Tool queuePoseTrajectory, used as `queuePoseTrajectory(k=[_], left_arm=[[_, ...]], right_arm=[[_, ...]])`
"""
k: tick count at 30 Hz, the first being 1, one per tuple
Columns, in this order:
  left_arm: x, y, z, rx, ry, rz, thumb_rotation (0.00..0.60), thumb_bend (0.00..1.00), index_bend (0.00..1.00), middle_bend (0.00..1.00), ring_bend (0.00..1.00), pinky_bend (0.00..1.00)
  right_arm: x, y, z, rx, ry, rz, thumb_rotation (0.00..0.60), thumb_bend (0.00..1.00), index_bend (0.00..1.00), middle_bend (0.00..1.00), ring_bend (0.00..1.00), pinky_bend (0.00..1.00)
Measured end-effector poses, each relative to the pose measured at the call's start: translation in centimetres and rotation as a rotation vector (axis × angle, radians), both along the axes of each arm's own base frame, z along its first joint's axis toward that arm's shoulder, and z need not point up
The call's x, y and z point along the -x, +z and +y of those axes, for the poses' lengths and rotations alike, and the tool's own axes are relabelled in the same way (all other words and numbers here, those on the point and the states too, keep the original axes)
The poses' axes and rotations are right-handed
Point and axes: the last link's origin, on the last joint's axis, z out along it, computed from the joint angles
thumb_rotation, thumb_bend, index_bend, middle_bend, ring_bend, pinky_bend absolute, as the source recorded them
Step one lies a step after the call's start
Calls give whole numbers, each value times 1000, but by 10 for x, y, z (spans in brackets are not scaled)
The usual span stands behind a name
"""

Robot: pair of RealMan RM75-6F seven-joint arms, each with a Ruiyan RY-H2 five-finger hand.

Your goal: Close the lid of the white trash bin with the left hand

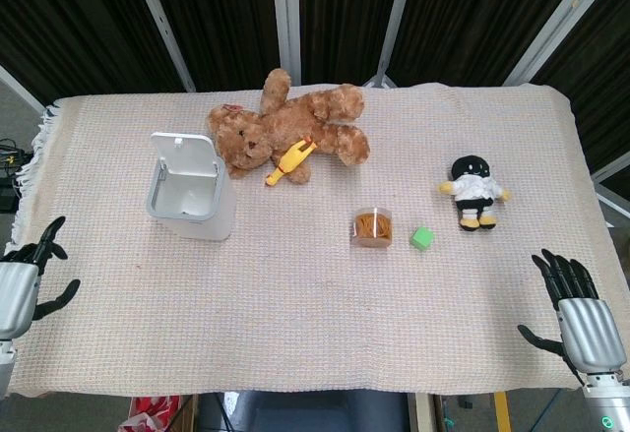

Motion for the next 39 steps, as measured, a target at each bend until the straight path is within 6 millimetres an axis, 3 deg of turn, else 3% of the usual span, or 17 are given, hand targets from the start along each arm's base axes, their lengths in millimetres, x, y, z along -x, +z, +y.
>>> queuePoseTrajectory(k=[5,11,17,30,39], left_arm=[[-23,10,45,11,12,-28,600,462,0,924,850,998],[-57,21,95,36,20,-35,600,593,0,968,882,1000],[-88,26,133,87,58,-50,600,669,21,986,893,1000],[-152,14,191,219,154,-50,600,700,99,993,899,1000],[-174,-6,213,247,196,-24,600,711,215,1000,904,1000]], right_arm=[[-1,0,-1,1,-7,-18,600,192,0,0,0,0],[-2,-2,-2,-6,-16,-32,600,192,0,0,0,0],[0,-2,-5,-8,-27,-47,600,191,0,0,0,0],[0,0,-4,-14,-34,-72,600,192,0,0,0,0],[1,2,-4,-15,-45,-83,600,191,0,0,0,0]])
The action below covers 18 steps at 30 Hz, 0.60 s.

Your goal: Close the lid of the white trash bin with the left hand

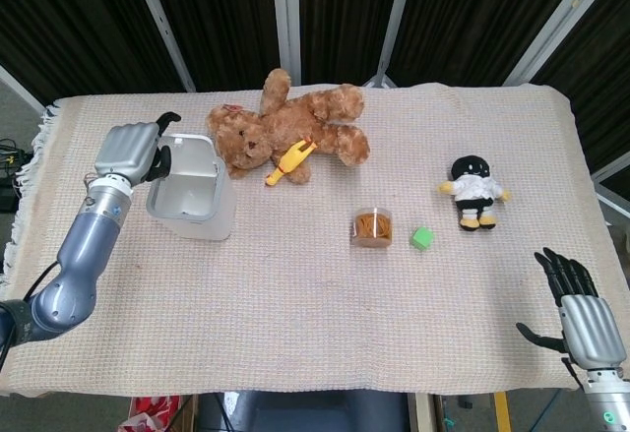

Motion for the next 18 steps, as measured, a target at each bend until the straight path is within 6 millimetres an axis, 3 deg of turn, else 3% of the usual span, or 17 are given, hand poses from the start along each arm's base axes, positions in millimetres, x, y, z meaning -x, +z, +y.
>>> queuePoseTrajectory(k=[9,18], left_arm=[[-9,-17,4,24,4,26,600,724,311,1000,909,1000],[-10,-14,-9,51,-1,50,600,726,345,1000,914,1000]], right_arm=[[0,1,1,3,-4,-4,600,192,0,0,0,0],[0,3,3,8,-1,0,600,192,0,0,0,0]])
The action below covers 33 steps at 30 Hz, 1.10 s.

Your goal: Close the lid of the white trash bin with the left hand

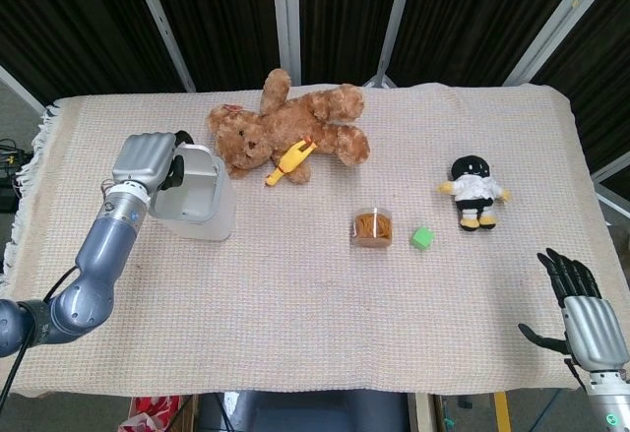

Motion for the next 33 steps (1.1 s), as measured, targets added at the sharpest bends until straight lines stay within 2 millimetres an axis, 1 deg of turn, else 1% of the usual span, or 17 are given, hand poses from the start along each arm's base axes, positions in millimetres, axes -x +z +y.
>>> queuePoseTrajectory(k=[6,13,18,24,33], left_arm=[[3,11,-14,20,2,17,600,728,358,1000,919,1000],[10,19,-33,64,-5,42,600,728,339,1000,919,1000],[19,15,-42,97,-4,51,600,727,331,1000,919,1000],[27,5,-49,123,-10,55,600,728,266,1000,918,1000],[35,-13,-56,156,-25,67,600,728,260,1000,918,1000]], right_arm=[[0,1,2,5,1,2,600,192,0,0,0,0],[0,1,3,4,6,7,600,192,0,0,0,0],[-1,1,4,4,10,10,600,191,0,0,0,0],[-1,1,4,2,15,10,600,192,0,0,0,0],[-2,0,5,3,21,11,600,192,0,0,0,0]])
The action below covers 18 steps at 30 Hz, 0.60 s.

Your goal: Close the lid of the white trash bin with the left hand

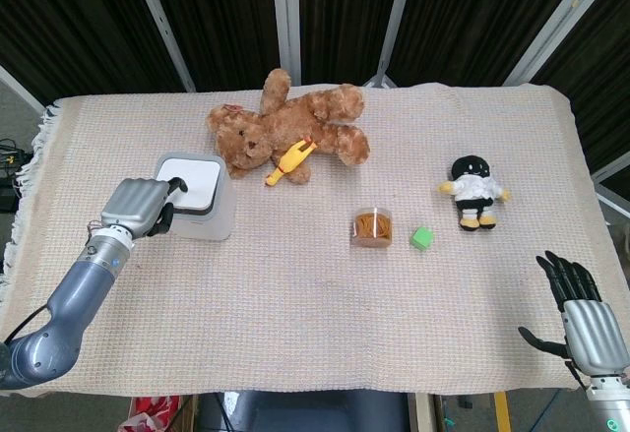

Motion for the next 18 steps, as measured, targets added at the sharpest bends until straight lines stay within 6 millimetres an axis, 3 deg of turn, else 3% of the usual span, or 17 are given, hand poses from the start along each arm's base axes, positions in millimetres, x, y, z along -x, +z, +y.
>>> queuePoseTrajectory(k=[18], left_arm=[[12,-14,-5,30,22,6,600,728,261,1000,918,1000]], right_arm=[[1,1,1,3,-1,0,600,191,0,0,0,0]])
